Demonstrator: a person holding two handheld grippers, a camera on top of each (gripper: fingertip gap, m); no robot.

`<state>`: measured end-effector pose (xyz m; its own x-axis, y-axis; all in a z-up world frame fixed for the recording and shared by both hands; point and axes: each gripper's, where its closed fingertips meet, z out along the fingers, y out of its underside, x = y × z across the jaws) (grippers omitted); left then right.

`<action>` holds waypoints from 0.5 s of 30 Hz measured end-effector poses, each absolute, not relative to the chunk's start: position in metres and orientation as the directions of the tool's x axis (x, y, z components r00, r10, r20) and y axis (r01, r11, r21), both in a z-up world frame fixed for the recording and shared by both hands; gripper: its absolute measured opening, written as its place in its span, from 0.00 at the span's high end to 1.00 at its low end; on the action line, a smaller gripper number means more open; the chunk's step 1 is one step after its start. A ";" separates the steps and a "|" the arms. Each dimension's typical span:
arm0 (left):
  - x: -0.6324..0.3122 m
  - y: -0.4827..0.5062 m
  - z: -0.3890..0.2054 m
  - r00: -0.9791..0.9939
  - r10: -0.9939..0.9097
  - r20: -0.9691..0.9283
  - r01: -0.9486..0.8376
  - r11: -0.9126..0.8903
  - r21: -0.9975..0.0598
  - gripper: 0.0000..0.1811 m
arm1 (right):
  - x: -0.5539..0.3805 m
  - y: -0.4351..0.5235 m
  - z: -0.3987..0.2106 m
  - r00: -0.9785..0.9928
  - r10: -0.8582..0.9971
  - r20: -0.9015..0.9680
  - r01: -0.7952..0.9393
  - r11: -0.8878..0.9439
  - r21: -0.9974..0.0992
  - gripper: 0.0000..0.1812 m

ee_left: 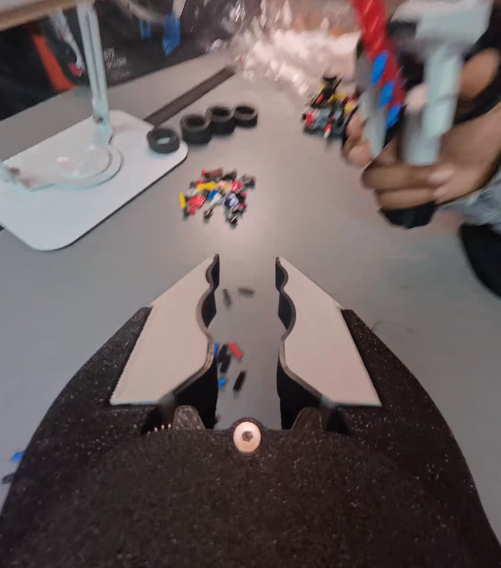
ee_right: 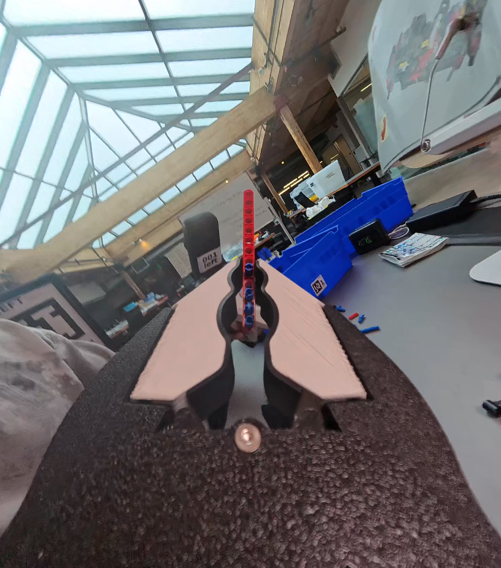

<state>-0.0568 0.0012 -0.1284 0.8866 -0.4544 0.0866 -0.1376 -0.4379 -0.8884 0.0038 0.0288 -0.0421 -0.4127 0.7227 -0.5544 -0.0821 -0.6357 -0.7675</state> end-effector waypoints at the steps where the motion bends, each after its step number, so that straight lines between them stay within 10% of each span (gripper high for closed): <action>1: -0.046 -0.001 -0.111 0.848 -0.504 0.164 -0.050 -0.383 -0.922 0.80 | 0.001 0.021 -0.046 -0.400 0.774 -0.490 -0.078 -0.562 -0.823 0.97; 6: -0.016 -0.023 -0.055 0.584 -0.706 0.401 0.278 -0.290 -0.916 0.81 | -0.008 -0.016 -0.063 -0.353 0.928 -0.122 -0.069 -0.156 -0.985 0.96; 15: -0.015 -0.039 -0.032 0.526 -0.783 0.333 0.312 -0.187 -0.932 0.96 | -0.008 -0.032 -0.059 -0.257 0.949 0.185 -0.118 0.159 -0.980 0.90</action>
<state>-0.0153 -0.0388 -0.0321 0.5257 -0.7826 0.3333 0.3116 -0.1874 -0.9315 -0.0083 -0.0319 -0.0593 -0.2569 0.9485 0.1851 -0.1181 0.1593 -0.9801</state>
